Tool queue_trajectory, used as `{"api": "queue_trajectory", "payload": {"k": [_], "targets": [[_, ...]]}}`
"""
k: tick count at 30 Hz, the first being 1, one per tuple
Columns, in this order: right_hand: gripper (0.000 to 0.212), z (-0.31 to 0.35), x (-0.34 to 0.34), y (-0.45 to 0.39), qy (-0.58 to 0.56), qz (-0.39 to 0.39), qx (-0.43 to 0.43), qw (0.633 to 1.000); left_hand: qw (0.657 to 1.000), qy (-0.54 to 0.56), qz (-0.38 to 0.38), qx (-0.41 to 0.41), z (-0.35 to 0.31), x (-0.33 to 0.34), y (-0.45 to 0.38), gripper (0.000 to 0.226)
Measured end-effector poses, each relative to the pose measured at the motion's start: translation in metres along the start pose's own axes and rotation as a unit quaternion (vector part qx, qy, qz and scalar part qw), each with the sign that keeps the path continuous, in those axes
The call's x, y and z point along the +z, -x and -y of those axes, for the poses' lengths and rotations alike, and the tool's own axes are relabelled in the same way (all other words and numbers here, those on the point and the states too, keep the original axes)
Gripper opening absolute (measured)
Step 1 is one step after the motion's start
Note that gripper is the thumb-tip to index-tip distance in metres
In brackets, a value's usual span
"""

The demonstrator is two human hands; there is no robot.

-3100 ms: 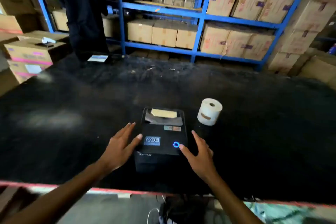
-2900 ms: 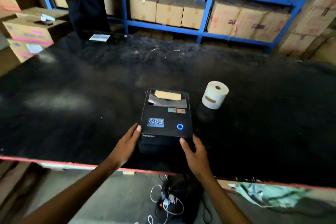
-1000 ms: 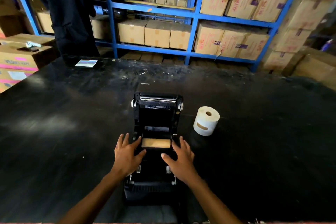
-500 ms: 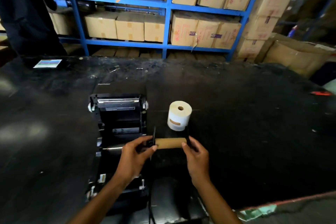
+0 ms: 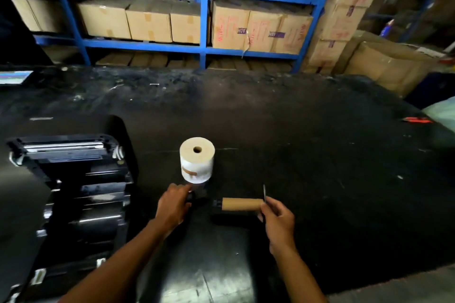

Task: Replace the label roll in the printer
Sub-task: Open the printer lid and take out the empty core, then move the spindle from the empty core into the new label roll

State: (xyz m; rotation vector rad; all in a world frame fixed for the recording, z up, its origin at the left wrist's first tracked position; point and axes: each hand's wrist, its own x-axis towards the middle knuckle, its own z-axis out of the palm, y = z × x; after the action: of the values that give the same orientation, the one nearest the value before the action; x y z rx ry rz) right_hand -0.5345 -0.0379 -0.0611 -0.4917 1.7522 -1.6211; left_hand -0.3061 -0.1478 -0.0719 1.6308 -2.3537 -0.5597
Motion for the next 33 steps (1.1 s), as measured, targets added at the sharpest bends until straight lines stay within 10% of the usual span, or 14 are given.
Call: {"api": "queue_trajectory", "payload": {"k": [8, 11, 21, 33], "targets": [[0.019, -0.023, 0.007, -0.012, 0.006, 0.079, 0.047, 0.996, 0.979, 0.175, -0.101, -0.017, -0.005, 0.013, 0.012, 0.012], [0.019, -0.026, 0.017, -0.01, 0.005, 0.118, 0.056, 0.991, 0.956, 0.288, 0.028, -0.039, -0.027, 0.011, 0.029, 0.006], [0.017, -0.007, 0.005, -0.053, 0.101, 0.078, -0.024, 0.991, 0.97, 0.212, -0.061, -0.099, 0.014, -0.051, 0.035, 0.011], [0.026, -0.041, 0.018, -0.021, 0.423, 0.219, -0.154, 0.866, 0.966, 0.232, -0.028, -0.11, 0.009, 0.026, 0.051, 0.024]]}}
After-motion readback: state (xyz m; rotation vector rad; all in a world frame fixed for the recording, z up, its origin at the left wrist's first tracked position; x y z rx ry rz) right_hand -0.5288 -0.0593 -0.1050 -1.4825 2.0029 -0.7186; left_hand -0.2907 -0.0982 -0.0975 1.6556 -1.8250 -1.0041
